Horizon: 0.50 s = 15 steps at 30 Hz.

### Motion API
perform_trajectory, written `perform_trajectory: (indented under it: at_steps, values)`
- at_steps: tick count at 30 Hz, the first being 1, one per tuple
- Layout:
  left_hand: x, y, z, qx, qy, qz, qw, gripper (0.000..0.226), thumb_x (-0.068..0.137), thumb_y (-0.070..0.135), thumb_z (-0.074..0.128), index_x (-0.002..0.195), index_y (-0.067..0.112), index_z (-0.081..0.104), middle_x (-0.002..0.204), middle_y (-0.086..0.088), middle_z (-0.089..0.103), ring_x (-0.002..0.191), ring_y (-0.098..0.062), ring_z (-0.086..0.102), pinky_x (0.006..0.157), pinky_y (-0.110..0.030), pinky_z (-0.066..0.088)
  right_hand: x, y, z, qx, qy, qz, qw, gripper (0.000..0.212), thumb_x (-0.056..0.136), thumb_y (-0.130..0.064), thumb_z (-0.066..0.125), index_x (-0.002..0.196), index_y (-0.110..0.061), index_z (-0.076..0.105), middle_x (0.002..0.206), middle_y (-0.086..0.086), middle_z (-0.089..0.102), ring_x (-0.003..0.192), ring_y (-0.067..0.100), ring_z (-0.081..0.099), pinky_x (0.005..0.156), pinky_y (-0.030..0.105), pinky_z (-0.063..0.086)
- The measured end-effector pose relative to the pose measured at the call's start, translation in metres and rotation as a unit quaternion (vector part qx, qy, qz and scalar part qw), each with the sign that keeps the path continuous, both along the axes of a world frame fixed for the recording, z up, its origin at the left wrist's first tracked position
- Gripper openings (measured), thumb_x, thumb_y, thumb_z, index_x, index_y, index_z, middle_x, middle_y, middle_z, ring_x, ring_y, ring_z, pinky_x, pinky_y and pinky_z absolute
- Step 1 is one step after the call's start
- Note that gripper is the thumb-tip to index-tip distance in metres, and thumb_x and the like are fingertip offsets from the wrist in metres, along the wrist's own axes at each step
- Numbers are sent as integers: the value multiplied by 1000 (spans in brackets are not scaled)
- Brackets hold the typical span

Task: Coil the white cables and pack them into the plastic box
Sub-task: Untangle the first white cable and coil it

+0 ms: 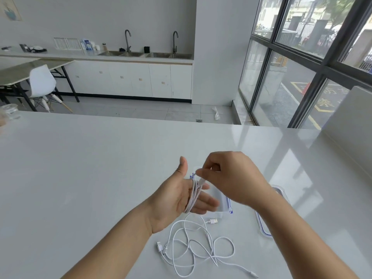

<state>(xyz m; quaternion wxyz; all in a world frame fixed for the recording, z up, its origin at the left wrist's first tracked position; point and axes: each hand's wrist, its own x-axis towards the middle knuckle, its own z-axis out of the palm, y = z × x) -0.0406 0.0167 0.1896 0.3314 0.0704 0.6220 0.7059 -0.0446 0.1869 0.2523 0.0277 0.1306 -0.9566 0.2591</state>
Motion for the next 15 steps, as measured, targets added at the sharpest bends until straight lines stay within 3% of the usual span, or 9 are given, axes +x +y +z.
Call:
perform_trajectory:
  at_steps: [3, 5, 7, 9, 12, 15]
  values:
    - [-2, 3, -5, 128, -28, 79, 988, 108, 85, 81, 15, 133, -9, 52, 133, -34, 57, 117, -38, 60, 109, -51, 40, 19, -6, -11, -48, 25, -20, 998, 14, 93, -37, 61, 92, -29, 73, 56, -15, 54, 60, 7, 54, 62, 30, 48]
    - [-4, 3, -3, 212, -54, 134, 966, 108, 85, 81, 23, 138, -11, 44, 130, -33, 60, 113, -37, 63, 103, -50, 45, 31, -9, -27, -95, 34, -18, 995, 14, 96, -28, 59, 98, -32, 71, 53, -13, 54, 57, 7, 55, 58, 24, 45]
    - [-4, 2, 2, 268, -71, 168, 946, 104, 84, 80, 26, 138, -8, 41, 125, -31, 64, 112, -38, 66, 97, -47, 47, 40, -10, -48, -142, 36, -14, 989, 14, 98, -26, 56, 100, -34, 68, 57, -4, 59, 62, 14, 58, 60, 31, 49]
    - [-4, 3, 8, 307, -79, 179, 931, 102, 84, 79, 28, 137, -7, 42, 128, -34, 61, 120, -44, 61, 101, -51, 45, 50, -12, -67, -179, 31, -16, 983, 13, 99, -24, 56, 100, -34, 64, 67, 2, 61, 62, 19, 55, 61, 35, 47]
    - [-5, 1, 10, 342, -83, 178, 919, 103, 84, 79, 31, 138, -8, 41, 133, -35, 58, 125, -47, 56, 111, -53, 37, 63, -16, -88, -226, 16, -23, 974, 17, 98, -15, 59, 100, -32, 63, 78, -8, 65, 66, 9, 60, 62, 24, 46]
    - [-7, 1, 8, 361, -82, 151, 916, 103, 85, 78, 31, 140, -8, 41, 135, -34, 56, 127, -47, 55, 112, -52, 36, 67, -15, -103, -244, -33, -23, 969, 16, 98, -17, 61, 93, -31, 67, 70, -13, 65, 63, 5, 61, 61, 17, 45]
